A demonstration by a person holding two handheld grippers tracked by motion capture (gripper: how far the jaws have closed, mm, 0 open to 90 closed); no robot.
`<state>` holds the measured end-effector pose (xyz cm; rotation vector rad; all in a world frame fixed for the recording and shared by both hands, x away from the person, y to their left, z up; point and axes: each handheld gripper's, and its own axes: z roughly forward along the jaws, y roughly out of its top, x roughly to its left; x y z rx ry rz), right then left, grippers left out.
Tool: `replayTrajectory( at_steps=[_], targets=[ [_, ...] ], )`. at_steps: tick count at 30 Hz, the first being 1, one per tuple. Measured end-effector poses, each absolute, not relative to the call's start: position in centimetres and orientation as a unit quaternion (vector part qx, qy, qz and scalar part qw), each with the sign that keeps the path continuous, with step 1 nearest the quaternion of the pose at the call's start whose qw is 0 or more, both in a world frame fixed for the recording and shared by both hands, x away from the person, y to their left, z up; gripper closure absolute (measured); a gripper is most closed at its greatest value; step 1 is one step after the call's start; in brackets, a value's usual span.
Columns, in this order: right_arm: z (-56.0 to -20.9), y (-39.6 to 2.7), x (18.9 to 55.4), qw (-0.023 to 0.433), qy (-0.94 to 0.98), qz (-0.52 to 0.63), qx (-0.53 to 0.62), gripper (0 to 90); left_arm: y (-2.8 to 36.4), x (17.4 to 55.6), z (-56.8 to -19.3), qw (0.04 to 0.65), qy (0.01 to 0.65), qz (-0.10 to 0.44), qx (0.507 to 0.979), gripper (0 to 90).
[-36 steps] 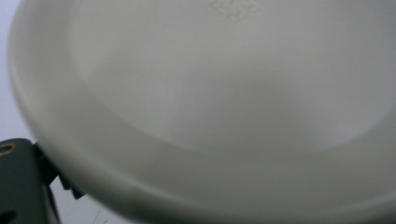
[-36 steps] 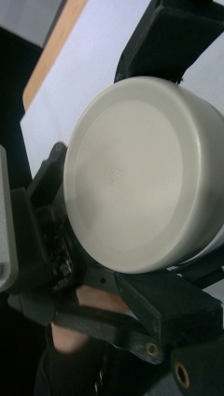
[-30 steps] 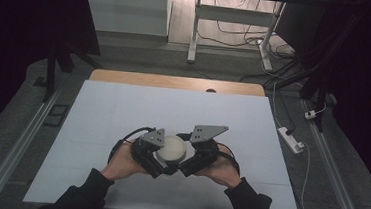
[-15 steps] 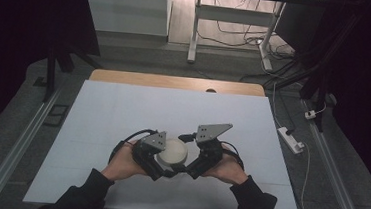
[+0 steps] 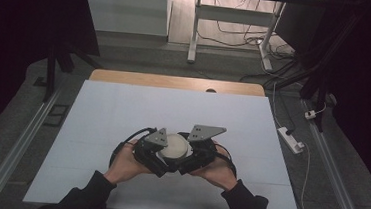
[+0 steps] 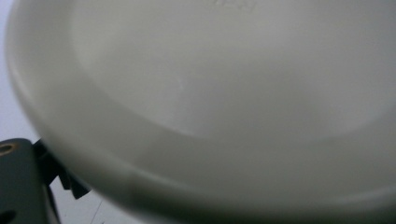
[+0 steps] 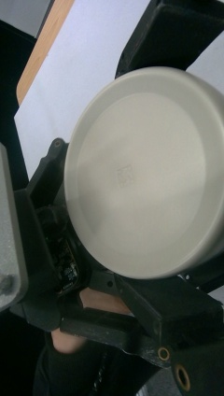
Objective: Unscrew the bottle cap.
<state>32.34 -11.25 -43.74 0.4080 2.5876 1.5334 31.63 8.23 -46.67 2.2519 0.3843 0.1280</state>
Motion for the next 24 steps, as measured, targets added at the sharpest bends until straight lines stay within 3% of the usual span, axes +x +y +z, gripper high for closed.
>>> replayTrajectory(
  at_steps=[12,24],
  targets=[
    [-43.68,-11.79,32.43,-0.012,0.858,0.509,0.07,7.1,8.56,31.62,-46.9,0.429,0.07,-0.005,0.901,7.4],
    [-43.08,-12.2,32.4,0.003,0.85,0.521,0.078,7.2,8.8,31.92,-47.13,0.422,0.089,0.008,0.902,7.4]
  ],
)
